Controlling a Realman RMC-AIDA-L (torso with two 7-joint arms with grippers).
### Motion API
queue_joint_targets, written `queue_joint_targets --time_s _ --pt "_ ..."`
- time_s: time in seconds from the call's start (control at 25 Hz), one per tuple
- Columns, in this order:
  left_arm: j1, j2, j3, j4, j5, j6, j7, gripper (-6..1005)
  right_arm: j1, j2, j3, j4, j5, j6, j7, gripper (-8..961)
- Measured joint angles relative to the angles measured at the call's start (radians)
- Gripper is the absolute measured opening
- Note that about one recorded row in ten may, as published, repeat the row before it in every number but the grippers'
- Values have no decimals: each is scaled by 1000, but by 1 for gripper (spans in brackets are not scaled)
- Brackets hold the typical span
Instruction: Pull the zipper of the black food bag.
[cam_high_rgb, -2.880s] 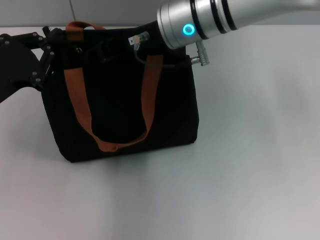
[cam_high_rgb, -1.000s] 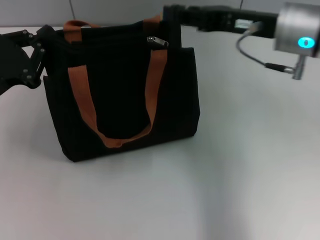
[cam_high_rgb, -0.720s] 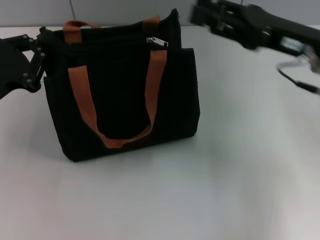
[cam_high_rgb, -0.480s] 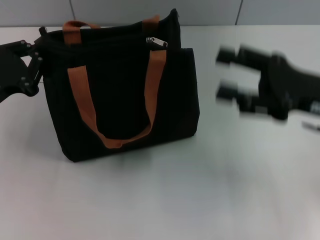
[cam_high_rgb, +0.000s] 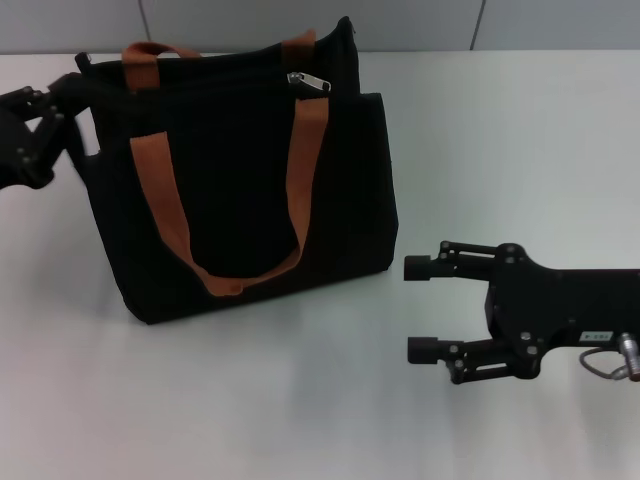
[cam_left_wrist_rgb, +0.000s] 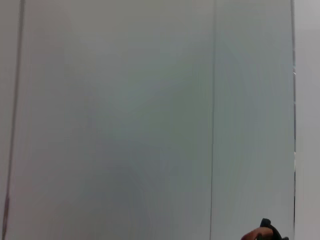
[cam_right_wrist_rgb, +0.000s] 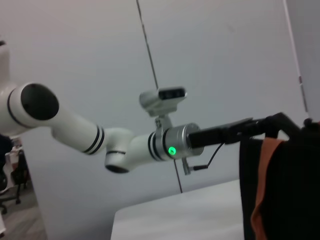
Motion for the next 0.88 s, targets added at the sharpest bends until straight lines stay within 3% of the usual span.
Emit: queue_joint_targets --time_s 0.12,0.16,0.2,0.32,0.44,0.6,0.72,0.88 --pt "8 19 12 13 4 8 -87 39 4 5 -3 -1 -7 15 -9 825" --pt "16 44 24 23 8 21 -147 42 8 9 -3 -3 -7 29 -10 825" --pt "16 44 24 23 8 21 -147 85 8 9 -3 -3 -7 29 -10 825" --pt "30 94 29 26 15 79 -234 216 15 15 0 -3 -8 42 -14 826" --pt "47 131 30 26 16 146 -271 330 17 15 -1 -4 -8 55 -25 826" --pt "75 164 28 27 16 239 -280 491 18 16 -4 -7 -9 57 -51 826" --pt "92 170 39 27 32 297 -274 634 24 17 -7 1 -9 59 -69 825" --pt "110 142 55 23 92 369 -212 723 27 24 -16 6 -9 59 -90 825"
